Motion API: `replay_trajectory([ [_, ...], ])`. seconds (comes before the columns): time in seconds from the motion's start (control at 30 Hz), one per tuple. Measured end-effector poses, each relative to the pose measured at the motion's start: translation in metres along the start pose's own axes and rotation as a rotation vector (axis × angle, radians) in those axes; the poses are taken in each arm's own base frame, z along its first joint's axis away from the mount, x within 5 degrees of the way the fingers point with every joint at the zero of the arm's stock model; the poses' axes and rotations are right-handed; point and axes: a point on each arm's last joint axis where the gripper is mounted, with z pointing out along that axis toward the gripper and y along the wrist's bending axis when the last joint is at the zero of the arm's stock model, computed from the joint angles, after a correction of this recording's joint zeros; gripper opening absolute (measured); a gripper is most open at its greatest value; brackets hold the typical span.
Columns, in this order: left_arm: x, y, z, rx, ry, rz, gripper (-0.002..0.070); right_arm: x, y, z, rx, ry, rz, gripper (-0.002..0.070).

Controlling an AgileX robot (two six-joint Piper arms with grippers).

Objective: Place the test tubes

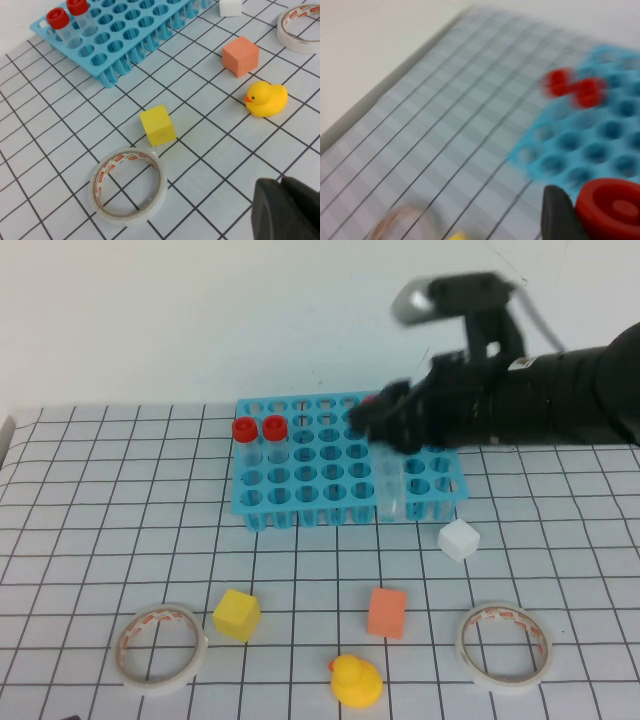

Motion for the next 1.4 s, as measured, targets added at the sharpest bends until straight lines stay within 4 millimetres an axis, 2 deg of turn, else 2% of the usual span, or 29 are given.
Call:
replay_trajectory([
  [0.13,0.0,0.0,0.0,0.001,-0.001,-0.001,0.0,-0.013,-0.001,-0.001,0.137,-0.161,0.04,0.0274],
  [0.23,0.0,0.0,0.0,0.002,-0.001,-0.003,0.0,-0.022,0.013,0.0,0.177,-0.353,-0.094,0.0274],
  [0.4,0.0,0.0,0.0,0.002,-0.001,-0.003,0.0,-0.031,0.026,0.001,0.07,-0.668,-0.177,0.0274],
  [0.47,0.0,0.0,0.0,0.003,0.0,-0.003,0.0,-0.032,0.03,0.002,0.006,-0.727,-0.179,0.0274],
  [0.63,0.0,0.0,0.0,0.003,0.0,-0.003,-0.0001,-0.028,0.036,0.006,-0.038,-0.698,-0.272,0.0274],
  [0.77,0.0,0.0,0.0,0.003,0.0,-0.003,-0.0001,-0.019,0.031,0.018,-0.004,-0.607,-0.311,0.0274],
  [0.93,0.0,0.0,0.0,0.003,0.0,-0.003,-0.0001,0.003,0.02,0.049,0.014,-0.529,-0.34,0.0274],
  [0.97,0.0,0.0,0.0,0.003,0.0,-0.003,-0.0001,0.012,0.015,0.062,0.016,-0.514,-0.336,0.0274],
  [1.17,0.0,0.0,0.0,0.003,0.0,-0.003,-0.0001,0.033,0.0,0.092,0.048,-0.542,-0.273,0.0274],
  [1.4,0.0,0.0,0.0,0.003,0.0,-0.003,-0.0001,0.034,-0.017,0.127,0.101,-0.551,-0.292,0.0274],
])
